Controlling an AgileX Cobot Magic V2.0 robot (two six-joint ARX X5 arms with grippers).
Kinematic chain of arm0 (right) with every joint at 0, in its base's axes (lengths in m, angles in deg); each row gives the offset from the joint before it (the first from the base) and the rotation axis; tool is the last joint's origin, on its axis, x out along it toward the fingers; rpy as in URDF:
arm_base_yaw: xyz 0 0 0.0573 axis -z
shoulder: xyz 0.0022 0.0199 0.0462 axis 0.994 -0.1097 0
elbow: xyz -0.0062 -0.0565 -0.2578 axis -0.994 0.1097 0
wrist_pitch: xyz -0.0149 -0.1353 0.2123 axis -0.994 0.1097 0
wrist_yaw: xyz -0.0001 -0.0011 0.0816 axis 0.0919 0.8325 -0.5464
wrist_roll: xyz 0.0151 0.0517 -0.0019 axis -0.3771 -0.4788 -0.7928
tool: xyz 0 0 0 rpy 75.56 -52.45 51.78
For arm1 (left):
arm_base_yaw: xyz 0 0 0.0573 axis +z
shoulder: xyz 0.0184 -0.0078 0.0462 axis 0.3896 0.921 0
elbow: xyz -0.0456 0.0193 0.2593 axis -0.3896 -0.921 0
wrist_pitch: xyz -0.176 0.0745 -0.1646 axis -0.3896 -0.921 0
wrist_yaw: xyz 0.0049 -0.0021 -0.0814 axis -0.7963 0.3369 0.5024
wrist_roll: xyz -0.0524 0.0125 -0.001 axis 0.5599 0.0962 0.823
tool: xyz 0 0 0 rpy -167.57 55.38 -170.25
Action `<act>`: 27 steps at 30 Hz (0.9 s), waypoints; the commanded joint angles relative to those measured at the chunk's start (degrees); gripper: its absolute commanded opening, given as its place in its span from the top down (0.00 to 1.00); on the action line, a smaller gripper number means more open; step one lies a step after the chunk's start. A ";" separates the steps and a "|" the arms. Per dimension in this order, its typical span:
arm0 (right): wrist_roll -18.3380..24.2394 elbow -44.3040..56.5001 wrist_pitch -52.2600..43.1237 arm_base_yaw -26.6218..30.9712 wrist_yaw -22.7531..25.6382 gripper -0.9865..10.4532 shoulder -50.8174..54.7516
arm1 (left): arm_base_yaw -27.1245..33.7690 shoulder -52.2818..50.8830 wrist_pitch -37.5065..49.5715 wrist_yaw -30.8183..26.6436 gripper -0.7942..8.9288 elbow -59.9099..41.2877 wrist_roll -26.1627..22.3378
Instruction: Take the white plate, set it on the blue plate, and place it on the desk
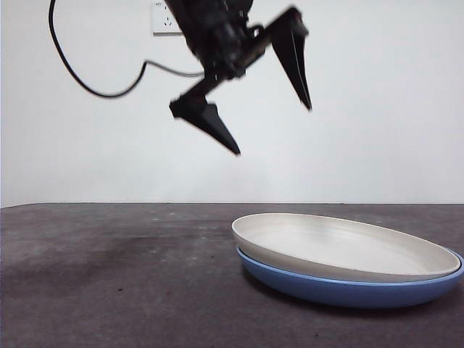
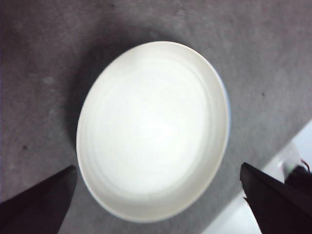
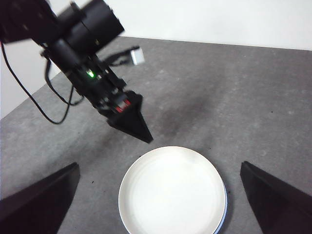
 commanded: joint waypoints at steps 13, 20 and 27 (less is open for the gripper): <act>0.02 -1.11 -0.35 -0.24 3.10 0.40 -0.24 | -0.52 -14.25 -14.93 -5.05 0.33 5.31 -12.41; -1.16 -1.11 -0.26 -0.24 4.22 0.40 -0.26 | -0.52 -25.77 -15.32 -7.91 0.33 3.82 -13.79; -2.60 -1.11 0.90 -0.24 6.08 0.40 -0.28 | -0.31 -39.85 -12.09 -8.04 0.33 -8.61 -16.39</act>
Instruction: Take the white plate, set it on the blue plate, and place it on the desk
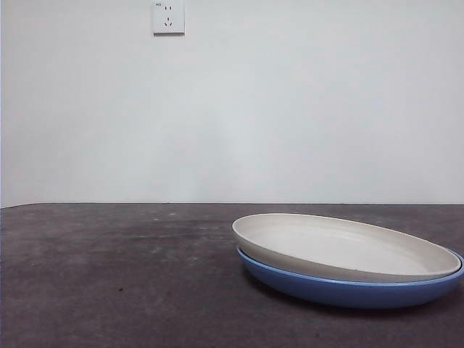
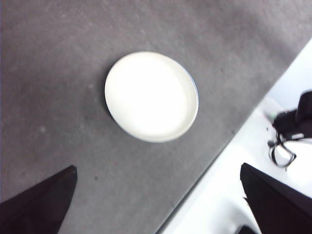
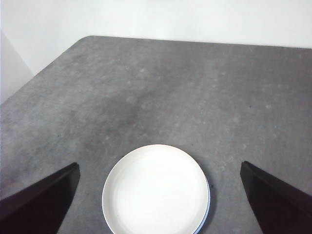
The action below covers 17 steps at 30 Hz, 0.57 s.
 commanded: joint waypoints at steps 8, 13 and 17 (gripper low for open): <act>-2.10 -1.11 0.44 -0.24 2.71 0.40 -1.92 | 0.02 -18.18 6.80 -0.28 0.33 -19.74 -2.86; -2.32 -1.11 0.52 -0.24 2.67 0.40 -3.67 | 0.02 -25.92 9.14 -1.62 0.33 -25.31 -4.11; -2.56 -1.11 0.92 -0.24 2.60 0.40 -4.85 | 0.02 -31.30 10.88 -1.99 0.33 -28.57 -4.46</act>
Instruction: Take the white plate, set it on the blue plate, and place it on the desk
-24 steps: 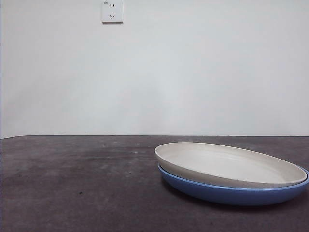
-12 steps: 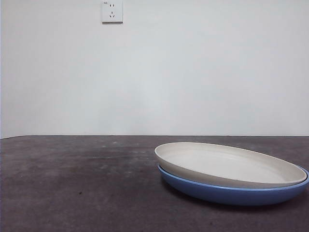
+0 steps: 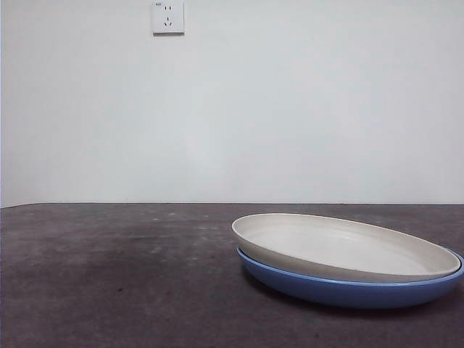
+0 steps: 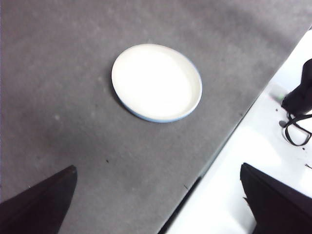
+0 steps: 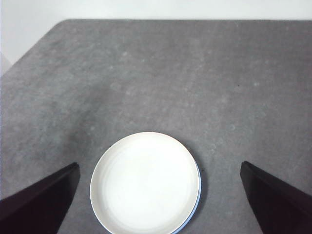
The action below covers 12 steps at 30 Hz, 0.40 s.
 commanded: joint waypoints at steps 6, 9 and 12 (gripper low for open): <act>-3.67 -1.11 4.63 -0.24 0.04 0.40 -3.58 | -0.26 -5.99 1.29 -0.31 0.33 -1.81 -1.31; -5.03 -1.11 7.69 -0.24 -0.02 0.40 -6.05 | -0.33 -7.69 1.40 -0.31 0.33 -1.90 -1.29; -5.95 -1.11 9.09 -0.22 -0.02 0.40 -9.66 | -0.39 -9.46 1.68 -0.31 0.33 -1.90 -1.29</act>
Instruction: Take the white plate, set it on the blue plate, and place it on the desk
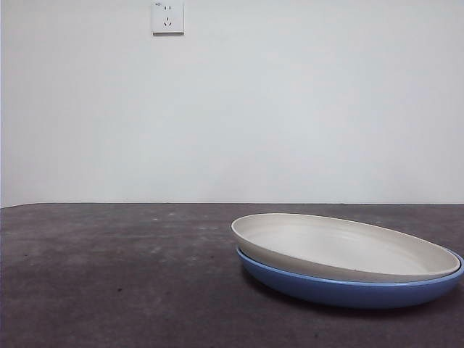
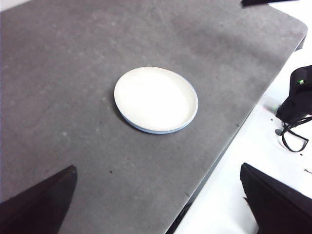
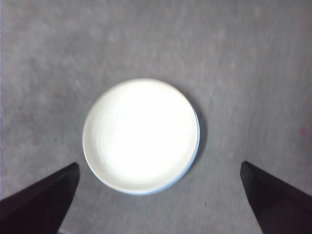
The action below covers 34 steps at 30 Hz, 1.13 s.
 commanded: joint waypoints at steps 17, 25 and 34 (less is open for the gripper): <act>5.66 -1.11 -1.95 1.22 -4.85 0.45 -36.54 | -0.76 -4.50 0.98 -0.26 0.33 0.55 -0.50; 8.07 -1.11 -7.87 3.39 -6.67 0.45 -49.24 | -0.76 -4.55 0.79 -0.26 0.33 0.55 -0.50; 8.72 -1.09 -12.17 4.00 -10.82 0.47 -56.63 | -0.76 -4.55 0.76 -0.28 0.33 0.55 -0.52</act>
